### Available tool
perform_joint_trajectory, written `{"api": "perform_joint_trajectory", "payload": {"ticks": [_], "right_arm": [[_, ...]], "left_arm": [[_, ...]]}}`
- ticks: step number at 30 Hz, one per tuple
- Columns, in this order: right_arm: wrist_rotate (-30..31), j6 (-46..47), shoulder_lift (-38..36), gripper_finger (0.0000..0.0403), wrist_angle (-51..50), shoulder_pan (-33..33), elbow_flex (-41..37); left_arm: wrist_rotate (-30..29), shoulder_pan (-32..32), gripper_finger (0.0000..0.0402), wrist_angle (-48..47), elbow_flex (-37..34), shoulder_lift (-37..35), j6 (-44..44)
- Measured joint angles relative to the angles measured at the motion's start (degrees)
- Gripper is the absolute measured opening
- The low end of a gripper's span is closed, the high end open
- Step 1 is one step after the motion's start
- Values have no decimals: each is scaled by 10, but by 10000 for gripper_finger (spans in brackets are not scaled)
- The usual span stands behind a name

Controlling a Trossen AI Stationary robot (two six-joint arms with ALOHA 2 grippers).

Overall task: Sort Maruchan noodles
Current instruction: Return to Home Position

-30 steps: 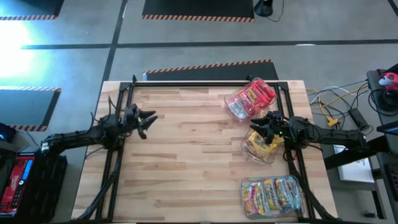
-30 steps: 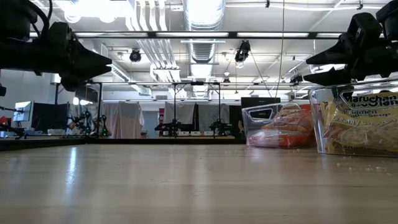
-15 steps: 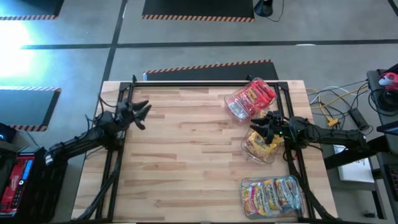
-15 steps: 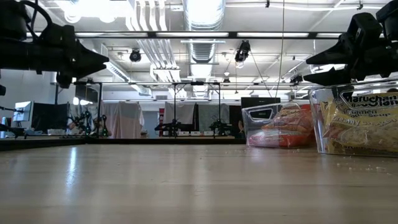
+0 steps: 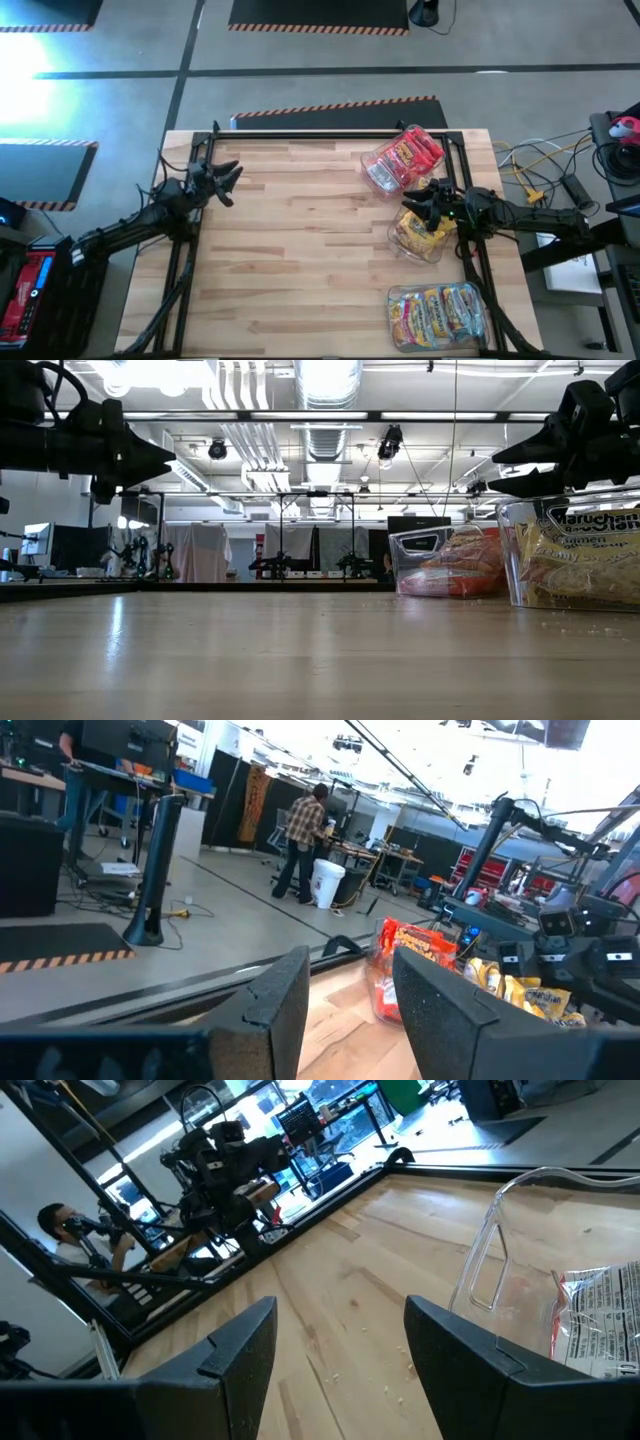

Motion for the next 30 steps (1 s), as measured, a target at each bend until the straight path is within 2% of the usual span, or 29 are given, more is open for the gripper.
{"api": "perform_joint_trajectory", "payload": {"ticks": [30], "right_arm": [[0, 0, 0, 208, 0, 0, 0]], "left_arm": [[0, 0, 131, 0, 1, 2, -6]]}}
